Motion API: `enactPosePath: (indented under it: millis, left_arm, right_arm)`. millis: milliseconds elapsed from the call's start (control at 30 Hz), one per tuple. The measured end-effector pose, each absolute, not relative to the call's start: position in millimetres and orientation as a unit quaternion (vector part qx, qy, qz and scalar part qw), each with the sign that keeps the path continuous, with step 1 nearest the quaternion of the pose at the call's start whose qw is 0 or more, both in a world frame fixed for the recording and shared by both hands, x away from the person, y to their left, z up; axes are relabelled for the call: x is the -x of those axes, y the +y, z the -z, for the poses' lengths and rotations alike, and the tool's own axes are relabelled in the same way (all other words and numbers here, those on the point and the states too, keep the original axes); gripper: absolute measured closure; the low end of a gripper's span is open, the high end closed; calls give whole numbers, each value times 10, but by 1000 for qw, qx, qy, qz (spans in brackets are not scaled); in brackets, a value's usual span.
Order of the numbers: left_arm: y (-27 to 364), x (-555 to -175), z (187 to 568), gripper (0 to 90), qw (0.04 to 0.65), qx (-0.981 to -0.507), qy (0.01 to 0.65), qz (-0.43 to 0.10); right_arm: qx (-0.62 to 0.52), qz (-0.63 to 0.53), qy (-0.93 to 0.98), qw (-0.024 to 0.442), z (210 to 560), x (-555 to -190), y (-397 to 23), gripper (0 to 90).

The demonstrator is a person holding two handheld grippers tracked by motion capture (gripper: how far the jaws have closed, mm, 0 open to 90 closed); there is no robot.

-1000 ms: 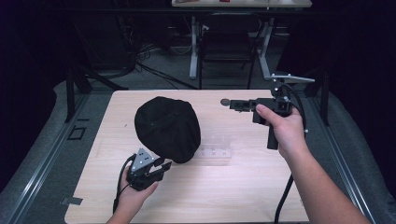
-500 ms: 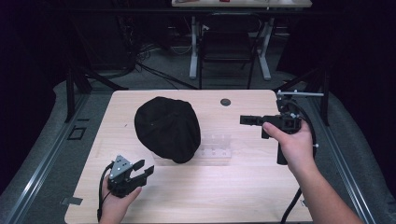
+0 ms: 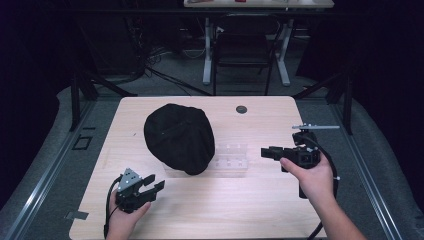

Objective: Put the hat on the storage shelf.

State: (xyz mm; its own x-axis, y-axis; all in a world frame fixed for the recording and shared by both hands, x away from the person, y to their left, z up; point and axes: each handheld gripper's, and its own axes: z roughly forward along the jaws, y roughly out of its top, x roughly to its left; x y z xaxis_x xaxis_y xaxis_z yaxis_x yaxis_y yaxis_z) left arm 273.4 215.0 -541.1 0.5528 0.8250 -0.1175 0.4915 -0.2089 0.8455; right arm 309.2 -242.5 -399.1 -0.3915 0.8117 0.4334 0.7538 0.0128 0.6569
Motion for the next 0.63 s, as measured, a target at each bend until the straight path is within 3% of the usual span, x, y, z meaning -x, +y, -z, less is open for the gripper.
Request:
enactPosePath:
  millis: [500,633]
  left_arm:
    - [2120,-2741,5470,511,450,-754,440,-189]
    - [2079,-2735,5468,490,455,-755,433,-187]
  right_arm:
    - [-552,-407,721,98,4707,-2773,-2530,564]
    - [-536,-405,726,145,4926,-2657,-2550,563]
